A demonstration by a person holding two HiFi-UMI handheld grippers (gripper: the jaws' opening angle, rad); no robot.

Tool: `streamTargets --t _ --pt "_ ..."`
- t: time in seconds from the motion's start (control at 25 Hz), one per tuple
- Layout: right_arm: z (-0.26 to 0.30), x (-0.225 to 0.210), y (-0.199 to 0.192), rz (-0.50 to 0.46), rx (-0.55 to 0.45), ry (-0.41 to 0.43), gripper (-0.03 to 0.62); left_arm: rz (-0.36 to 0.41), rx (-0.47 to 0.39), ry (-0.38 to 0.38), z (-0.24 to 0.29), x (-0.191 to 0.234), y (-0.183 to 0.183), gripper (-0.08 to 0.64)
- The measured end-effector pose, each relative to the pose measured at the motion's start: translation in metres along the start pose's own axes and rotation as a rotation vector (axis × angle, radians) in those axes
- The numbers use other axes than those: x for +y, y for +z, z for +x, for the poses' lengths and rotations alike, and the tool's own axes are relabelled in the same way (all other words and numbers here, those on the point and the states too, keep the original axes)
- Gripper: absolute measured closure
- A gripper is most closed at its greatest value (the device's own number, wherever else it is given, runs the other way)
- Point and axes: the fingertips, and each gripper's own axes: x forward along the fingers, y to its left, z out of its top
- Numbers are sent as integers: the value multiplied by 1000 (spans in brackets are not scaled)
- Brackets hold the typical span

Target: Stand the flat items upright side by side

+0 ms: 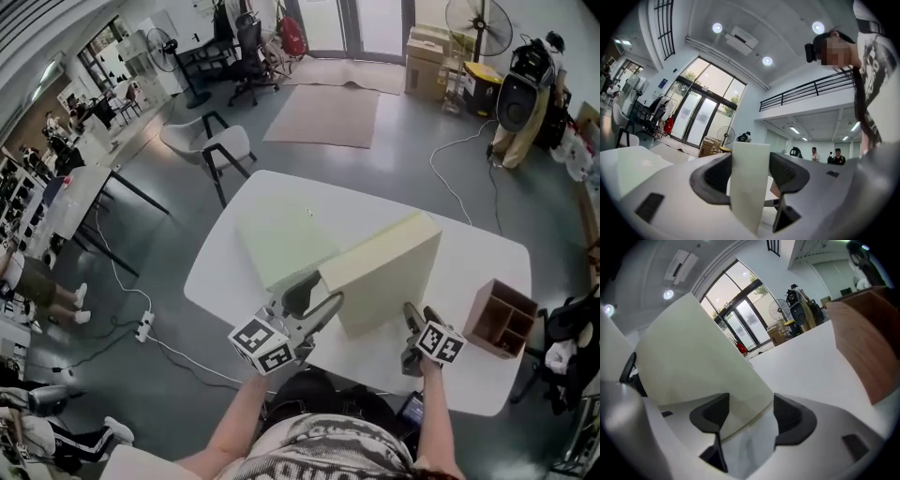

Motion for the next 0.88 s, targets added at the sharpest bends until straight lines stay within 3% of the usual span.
streamTargets --t 0.16,0.28,0.48,0.64,0.72,0.8,0.88 --pt "-5 1 1 -45 28 -30 359 -45 -10 -57 5 -14 -7 287" --pt "-9 9 2 -69 29 -16 359 -64 -5 -78 7 -18 -12 281" --pt "-16 15 -2 -67 22 -15 362 10 139 -134 10 -28 -44 241" --pt "-21 20 -7 -57 21 4 358 -12 176 -191 15 -34 -60 207" --pt "-22 24 -7 -55 21 18 348 76 284 -201 17 -35 -83 209" --pt "-25 25 -8 -64 28 23 348 222 426 -214 18 -37 -113 209" --pt "-32 24 -7 -71 31 27 345 299 488 -213 20 -37 -129 249"
